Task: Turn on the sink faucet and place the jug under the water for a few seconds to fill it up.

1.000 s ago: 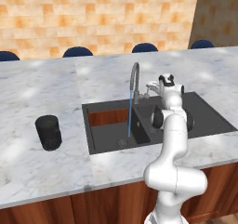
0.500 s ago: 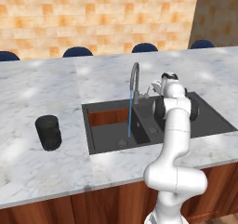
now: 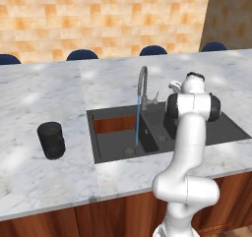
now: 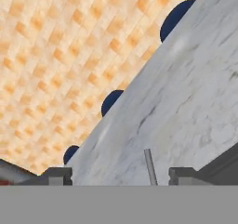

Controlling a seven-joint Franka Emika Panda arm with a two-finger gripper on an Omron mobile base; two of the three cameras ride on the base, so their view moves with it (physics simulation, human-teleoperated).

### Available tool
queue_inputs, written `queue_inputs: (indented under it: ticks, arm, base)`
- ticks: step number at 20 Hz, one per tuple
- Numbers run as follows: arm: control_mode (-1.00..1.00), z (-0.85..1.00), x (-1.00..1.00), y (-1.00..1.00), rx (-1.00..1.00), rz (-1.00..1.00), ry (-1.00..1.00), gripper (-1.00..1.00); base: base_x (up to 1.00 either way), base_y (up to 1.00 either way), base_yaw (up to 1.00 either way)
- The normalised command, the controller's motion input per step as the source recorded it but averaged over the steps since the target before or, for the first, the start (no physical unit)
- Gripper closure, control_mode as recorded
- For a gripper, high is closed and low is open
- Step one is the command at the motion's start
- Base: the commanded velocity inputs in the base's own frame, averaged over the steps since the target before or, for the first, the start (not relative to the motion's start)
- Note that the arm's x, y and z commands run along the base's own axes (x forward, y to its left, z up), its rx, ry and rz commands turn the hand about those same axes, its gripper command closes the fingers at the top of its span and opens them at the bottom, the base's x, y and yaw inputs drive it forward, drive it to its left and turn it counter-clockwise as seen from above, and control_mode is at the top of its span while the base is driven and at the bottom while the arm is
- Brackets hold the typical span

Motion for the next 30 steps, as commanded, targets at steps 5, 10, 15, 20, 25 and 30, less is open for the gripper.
queue_inputs:
  ticks: [5,10,15,20,25,30]
  arm:
    - [-1.0,1.0,-0.87,0.02,-0.06,0.0,-0.06,-1.0]
    - [-1.0,1.0,-1.0,0.12,-0.07,-0.02,-0.03,-1.0]
    - [-1.0,1.0,-0.88,0.44,-0.11,-0.02,0.0,-1.0]
    - [-1.0,0.97,-0.69,0.8,-0.21,-0.1,0.04,-1.0]
    - [-1.0,0.14,-0.57,0.85,-0.31,-0.02,0.01,-1.0]
    - [-1.0,-0.17,-0.59,1.0,-0.34,0.0,0.04,-1.0]
  base:
    - [0.0,0.0,0.0]
    - [0.0,0.0,0.0]
    - [0.0,0.0,0.0]
    - [0.0,0.0,0.0]
    - [0.0,0.0,0.0]
    - [0.0,0.0,0.0]
